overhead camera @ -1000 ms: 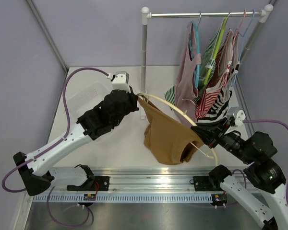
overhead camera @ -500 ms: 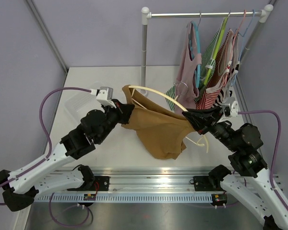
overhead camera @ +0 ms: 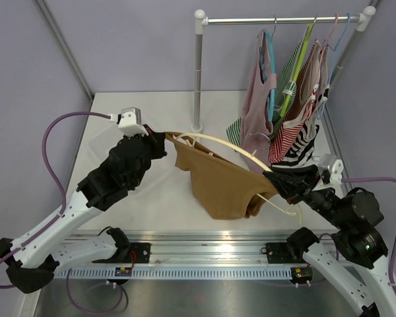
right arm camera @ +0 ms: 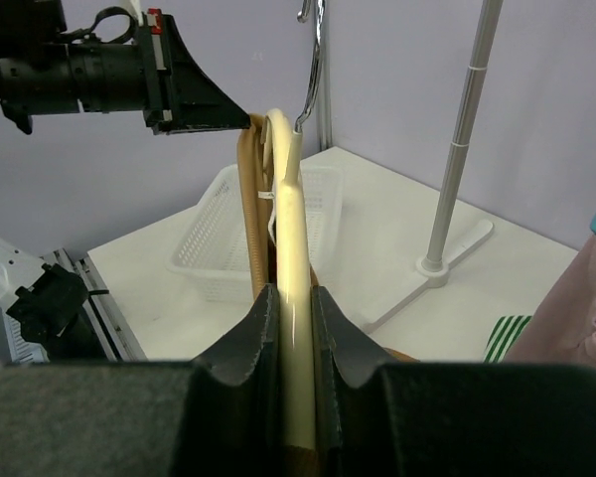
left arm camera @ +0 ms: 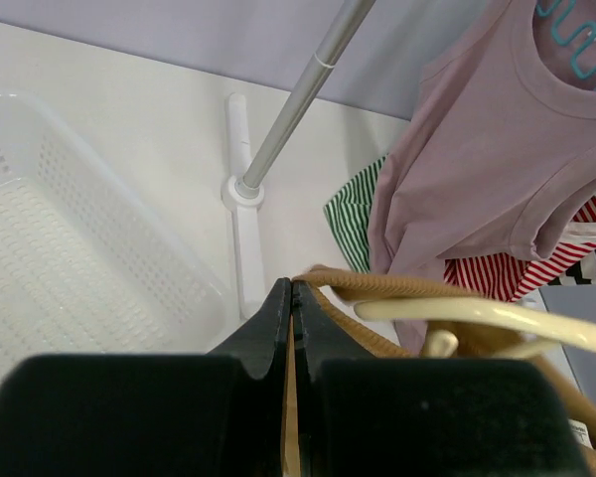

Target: Remove the tank top from the hanger

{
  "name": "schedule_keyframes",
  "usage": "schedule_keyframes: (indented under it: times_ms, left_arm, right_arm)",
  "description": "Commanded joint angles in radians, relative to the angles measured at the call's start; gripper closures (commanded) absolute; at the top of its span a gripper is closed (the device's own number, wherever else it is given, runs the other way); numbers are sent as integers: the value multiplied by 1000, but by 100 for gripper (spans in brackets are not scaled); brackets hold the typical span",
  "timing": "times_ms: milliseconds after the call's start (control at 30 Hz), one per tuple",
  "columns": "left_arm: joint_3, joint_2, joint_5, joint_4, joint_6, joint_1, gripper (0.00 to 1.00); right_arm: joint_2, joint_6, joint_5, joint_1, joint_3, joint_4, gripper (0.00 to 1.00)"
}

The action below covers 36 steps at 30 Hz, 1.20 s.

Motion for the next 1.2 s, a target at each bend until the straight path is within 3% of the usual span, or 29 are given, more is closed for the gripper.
schedule_keyframes:
  times_ms: [0, 267, 467, 567, 667, 767, 900, 1067, 1167]
  left_arm:
    - [53, 25, -45, 26, 14, 33, 100]
    - [29, 53, 58, 65, -17, 37, 100]
    - [-202, -34, 527, 467, 31, 20, 100]
    - [-301, -54, 625, 580, 84, -32, 100]
    - [-347, -36, 804, 632, 158, -85, 100]
    - [-362, 10, 879, 610, 230, -156, 100]
    - [-376, 97, 798, 533, 308, -285, 100]
    - [-404, 321, 511, 465, 292, -438, 100]
    - [-385, 428, 329, 374, 206, -489, 100]
  right_arm:
    - [-82, -32, 19, 1, 73, -6, 100]
    - [-172, -18, 51, 1, 24, 81, 100]
    - [-130, 84, 153, 1, -99, 457, 100]
    - [-38, 114, 171, 1, -101, 598, 100]
    - [68, 146, 177, 1, -95, 724, 100]
    - [159, 157, 176, 1, -57, 783, 100]
    - [229, 140, 222, 1, -13, 833, 100]
    - [280, 109, 243, 1, 40, 870, 100]
    - [297, 60, 231, 1, 66, 862, 100]
